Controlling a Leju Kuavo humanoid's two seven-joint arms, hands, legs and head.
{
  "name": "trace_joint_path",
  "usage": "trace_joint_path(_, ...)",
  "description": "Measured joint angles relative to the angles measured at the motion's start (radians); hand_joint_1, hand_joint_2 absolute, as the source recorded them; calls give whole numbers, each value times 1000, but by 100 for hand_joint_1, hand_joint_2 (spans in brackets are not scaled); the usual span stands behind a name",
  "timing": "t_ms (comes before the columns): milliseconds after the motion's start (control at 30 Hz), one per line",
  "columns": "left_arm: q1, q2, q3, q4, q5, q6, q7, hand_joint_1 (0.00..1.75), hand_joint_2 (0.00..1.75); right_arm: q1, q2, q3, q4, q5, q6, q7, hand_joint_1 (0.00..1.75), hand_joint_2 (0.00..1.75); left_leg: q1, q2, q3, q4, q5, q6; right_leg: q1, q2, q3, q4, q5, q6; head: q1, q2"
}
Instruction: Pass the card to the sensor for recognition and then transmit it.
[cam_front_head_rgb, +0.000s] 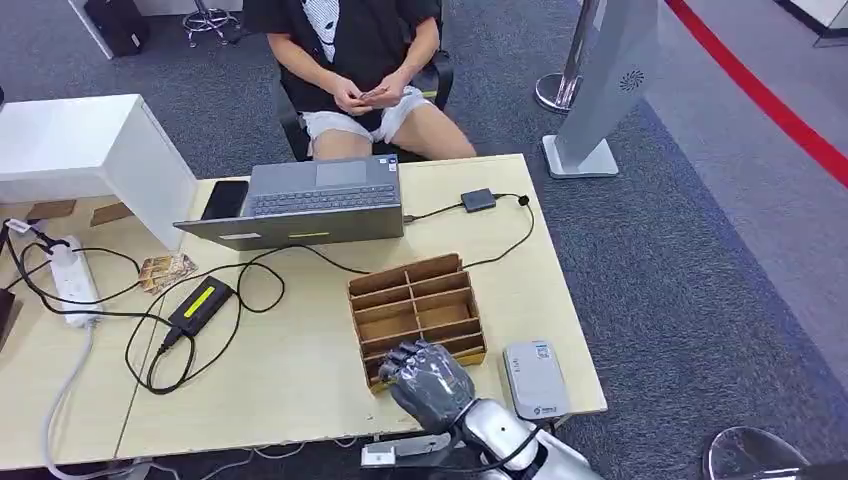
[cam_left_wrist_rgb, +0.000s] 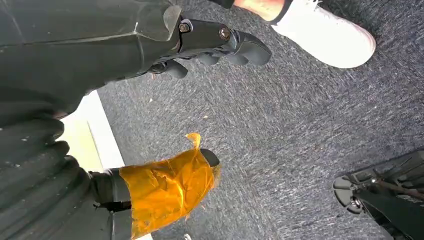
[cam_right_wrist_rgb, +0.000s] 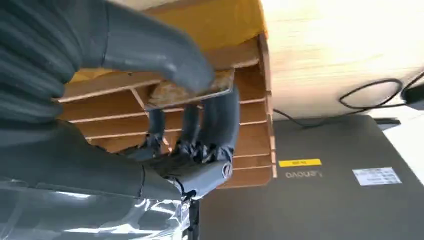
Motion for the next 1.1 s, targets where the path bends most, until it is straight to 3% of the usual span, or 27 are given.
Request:
trace_joint_path(567, -1, -2, 1, 0, -4, -2, 3, 0, 175, -28, 13, 10, 43, 19, -19, 14, 162, 175, 0, 0, 1, 0, 0, 0, 0, 0, 1, 0, 0, 0, 0, 0)
trace_joint_path(733, -1, -2, 2, 0, -11, -2, 5, 0, 175, -21, 17, 17, 45, 124, -62, 94, 159, 175, 0, 0, 1, 0, 0, 0, 0, 0, 1, 0, 0, 0, 0, 0)
trace_joint_path(867, -1, -2, 9, 0, -17, -2, 5, 0, 175, -17, 19, 19, 46, 164, -80, 107, 175, 175, 0, 0, 1, 0, 0, 0, 0, 0, 1, 0, 0, 0, 0, 0)
trace_joint_path(1000, 1, -2, 16, 0, -20, 3, 5, 0, 175, 8, 17, 3, 8, 202, -178, 103, 175, 175, 0, 0, 1, 0, 0, 0, 0, 0, 1, 0, 0, 0, 0, 0)
trace_joint_path(1100, 1, -2, 26, 0, -20, 11, -2, 0, 175, 33, 2, -30, -107, 242, -249, 104, 175, 175, 0, 0, 1, 0, 0, 0, 0, 0, 0, 0, 0, 0, 0, 0)
